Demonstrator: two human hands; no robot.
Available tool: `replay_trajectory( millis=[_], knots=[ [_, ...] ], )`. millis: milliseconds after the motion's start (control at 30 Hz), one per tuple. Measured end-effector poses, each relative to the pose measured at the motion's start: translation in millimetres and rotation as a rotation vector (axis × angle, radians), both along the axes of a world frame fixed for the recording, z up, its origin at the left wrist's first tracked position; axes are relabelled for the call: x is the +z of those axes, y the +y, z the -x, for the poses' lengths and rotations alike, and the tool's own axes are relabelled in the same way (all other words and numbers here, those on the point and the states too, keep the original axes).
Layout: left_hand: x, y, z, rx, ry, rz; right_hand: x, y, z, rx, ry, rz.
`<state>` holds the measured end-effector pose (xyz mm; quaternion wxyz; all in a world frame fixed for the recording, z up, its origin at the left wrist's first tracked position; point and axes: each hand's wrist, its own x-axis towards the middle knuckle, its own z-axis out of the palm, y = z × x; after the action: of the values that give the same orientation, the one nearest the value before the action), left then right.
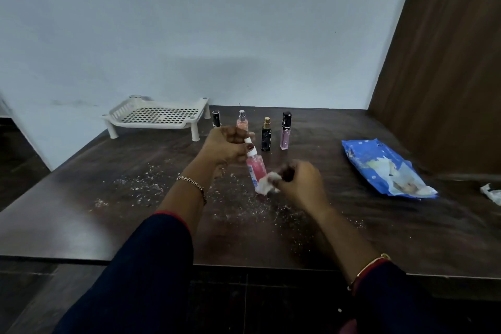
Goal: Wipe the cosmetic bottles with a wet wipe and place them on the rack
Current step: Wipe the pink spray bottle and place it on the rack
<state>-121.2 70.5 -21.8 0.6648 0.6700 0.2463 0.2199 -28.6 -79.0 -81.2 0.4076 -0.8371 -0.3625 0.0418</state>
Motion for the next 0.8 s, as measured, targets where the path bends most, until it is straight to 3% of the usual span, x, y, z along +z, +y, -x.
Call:
replay_trajectory(
  millis=[133,267,433,633,800],
  knots=[
    [-1,-1,-1,-0.025,-0.003,-0.049,18,10,8,0.049,-0.086,-0.222],
    [2,-4,-5,-0.038,0.041,-0.102,13,12,11,0.192,-0.381,-0.17],
    [-2,-7,-10,-0.015,-0.008,-0.113,-2,-1,9,0.302,-0.616,-0.055],
    [-5,-8,-13,0.018,-0.011,-0.116,-5,-12,1,0.415,-0.529,0.179],
    [-3,-6,-12,0.01,0.007,-0.103,16,-4,-1,0.254,-0.604,-0.026]
  ],
)
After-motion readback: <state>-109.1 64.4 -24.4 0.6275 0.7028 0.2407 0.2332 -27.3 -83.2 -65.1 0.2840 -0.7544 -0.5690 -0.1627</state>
